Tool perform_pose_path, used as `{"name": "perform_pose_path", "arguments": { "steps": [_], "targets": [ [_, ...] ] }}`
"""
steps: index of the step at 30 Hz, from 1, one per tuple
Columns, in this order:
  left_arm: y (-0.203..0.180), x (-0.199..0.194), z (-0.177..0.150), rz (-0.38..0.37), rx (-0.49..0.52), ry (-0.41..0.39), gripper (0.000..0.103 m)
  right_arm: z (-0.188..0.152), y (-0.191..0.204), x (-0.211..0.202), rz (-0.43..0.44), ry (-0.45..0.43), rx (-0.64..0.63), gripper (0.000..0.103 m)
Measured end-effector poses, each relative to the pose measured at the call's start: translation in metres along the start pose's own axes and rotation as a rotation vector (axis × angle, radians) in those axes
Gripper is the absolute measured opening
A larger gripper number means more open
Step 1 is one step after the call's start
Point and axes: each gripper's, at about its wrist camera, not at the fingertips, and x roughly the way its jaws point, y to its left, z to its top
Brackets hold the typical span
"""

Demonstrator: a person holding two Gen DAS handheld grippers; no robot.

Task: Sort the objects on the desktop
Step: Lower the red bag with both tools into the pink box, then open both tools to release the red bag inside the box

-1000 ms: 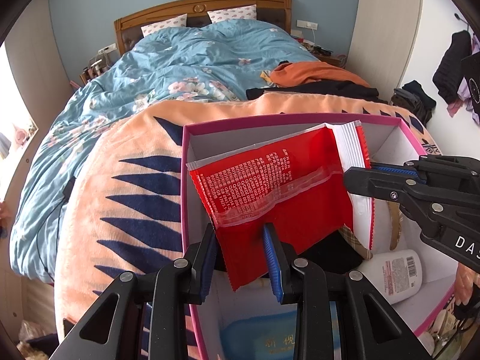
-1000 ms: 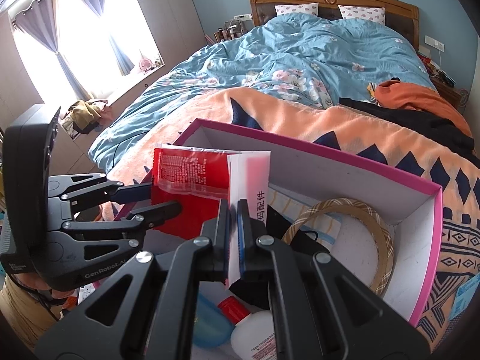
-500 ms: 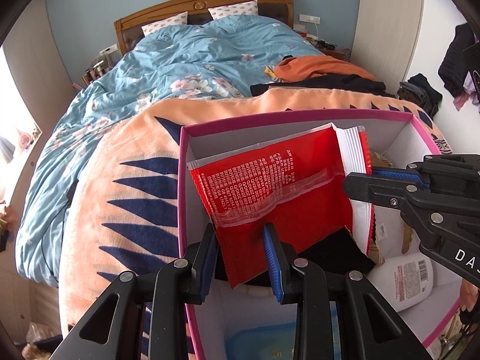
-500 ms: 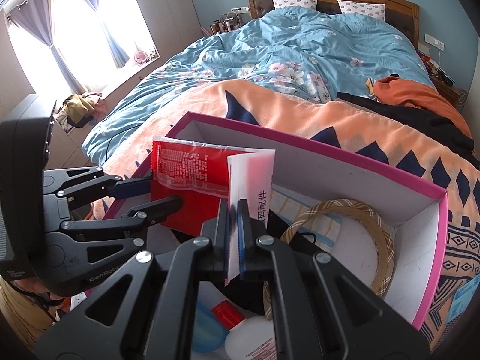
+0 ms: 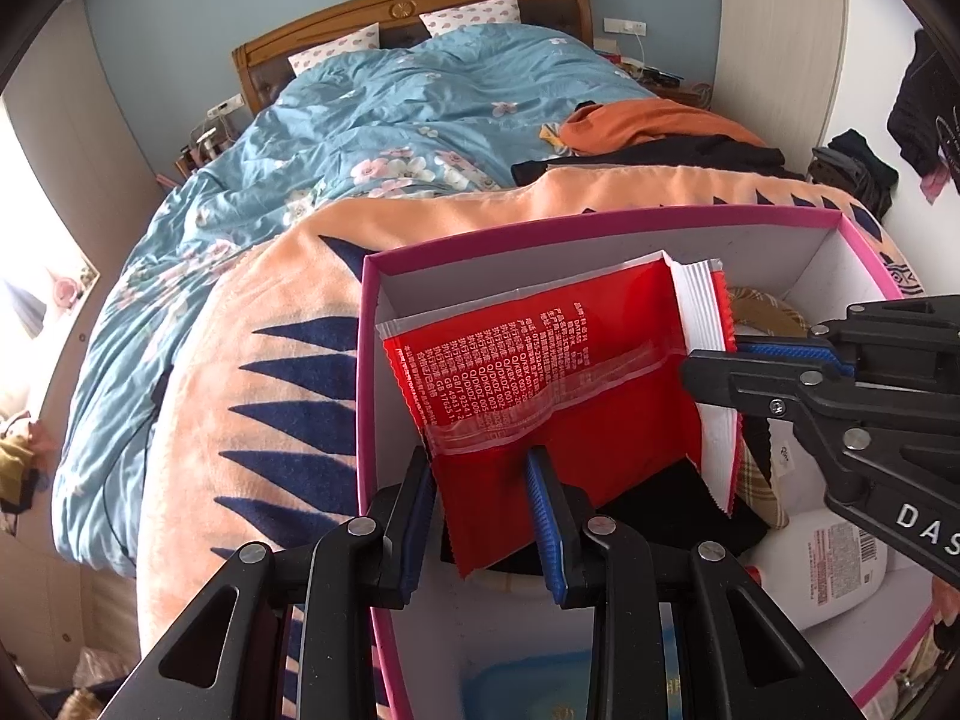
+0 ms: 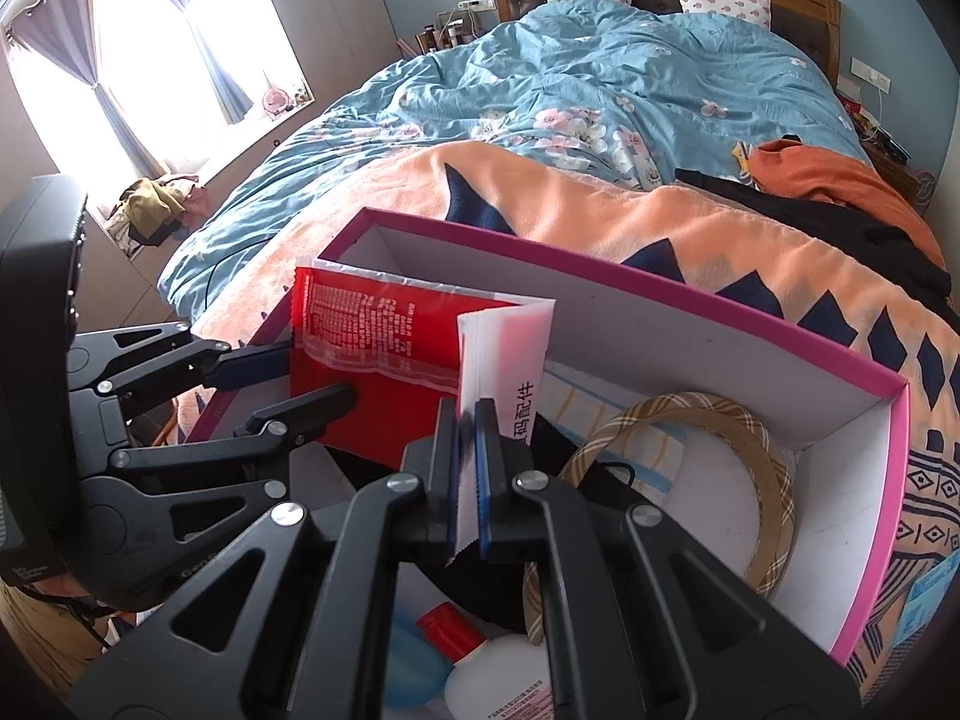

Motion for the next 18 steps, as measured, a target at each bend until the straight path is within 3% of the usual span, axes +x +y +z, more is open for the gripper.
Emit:
{"name": "perform_pose_path", "arguments": {
  "steps": [10,18],
  "targets": [
    [-0.006,0.003,0.000,0.049,0.002,-0.002,0.035,0.003,-0.004,0.012,-0.021,0.050,0.011,0.006],
    [-0.004,0.001,0.000,0.035,-0.025,-0.016,0.037,0.004,-0.011,0.022,-0.067,0.077,0.008,0.009]
  ]
}}
